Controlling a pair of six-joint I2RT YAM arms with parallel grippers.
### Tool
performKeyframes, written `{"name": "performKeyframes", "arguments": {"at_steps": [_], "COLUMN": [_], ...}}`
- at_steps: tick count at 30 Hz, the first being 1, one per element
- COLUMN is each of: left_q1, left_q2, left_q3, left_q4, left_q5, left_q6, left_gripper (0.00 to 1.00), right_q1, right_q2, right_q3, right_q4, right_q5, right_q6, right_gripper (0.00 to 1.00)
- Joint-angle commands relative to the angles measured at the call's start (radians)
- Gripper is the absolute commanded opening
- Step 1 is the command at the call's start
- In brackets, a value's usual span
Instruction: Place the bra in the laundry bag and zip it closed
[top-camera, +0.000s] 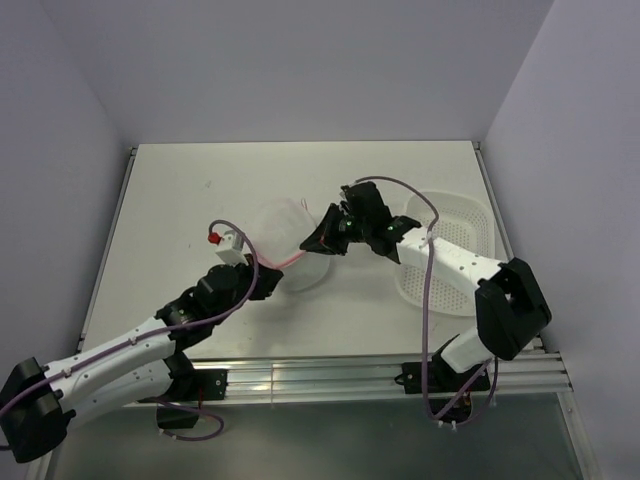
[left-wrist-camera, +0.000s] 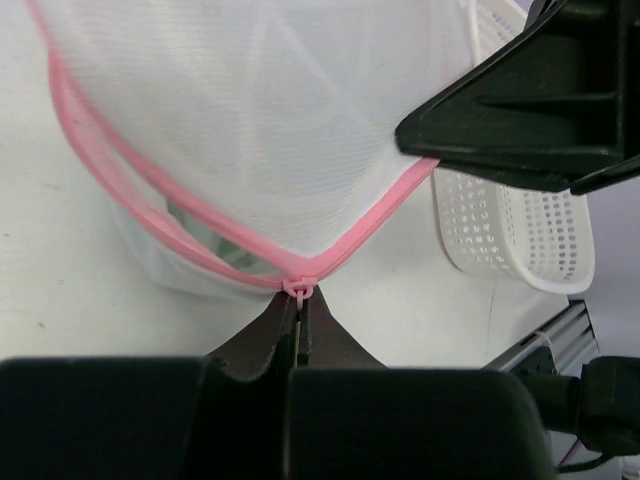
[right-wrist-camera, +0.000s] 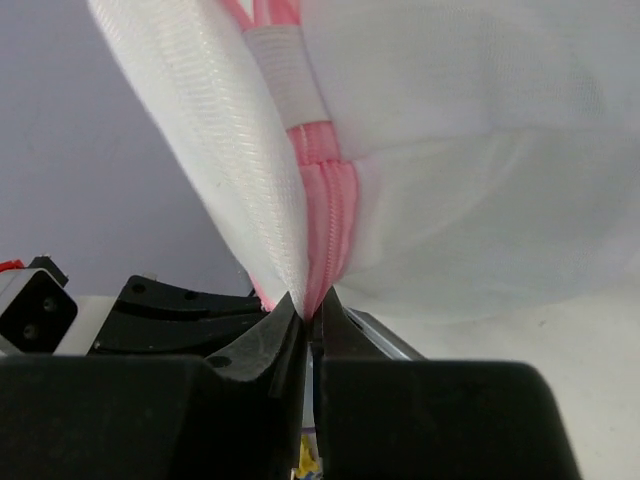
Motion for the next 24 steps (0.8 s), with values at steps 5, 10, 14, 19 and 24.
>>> {"name": "performKeyframes", "arguments": {"at_steps": [5,10,14,19,24], "left_q1": [0.141,0.165,0.164,0.162,0.155], "left_q2": [-0.097,-0.133,-0.162,-0.092,-0.001], "left_q3": [-0.010,0.021,0.041,0.039,-0.002], "left_q4": [-0.112,-0.148,-0.159,-0.093,0.073], "left_q5": [0.071,0.076,0.087,0.154,0.205], "left_q6": [0.065,0.074,0.063,0.054,0.029], "left_gripper": [0.00,0.00,0.00,0.00,0.00], "right_q1": [-0.122,-0.156,-0.174,-0.174,-0.172], "right_q2": [0.123,0.247,0.357,0.502,0.526], "right_q3": [0.259,0.443,0.593,0.782,0.822], "right_q4": [-0.115,-0.176,-0.277,-0.385,-0.414], "right_q5": [-0.088,-0.178,-0.237,-0.214,-0.128], "right_q6": [-0.325,-0.413,-0.511,-0.570,-0.565], "right_gripper": [0.08,0.12,0.13,0.17,0.44]}}
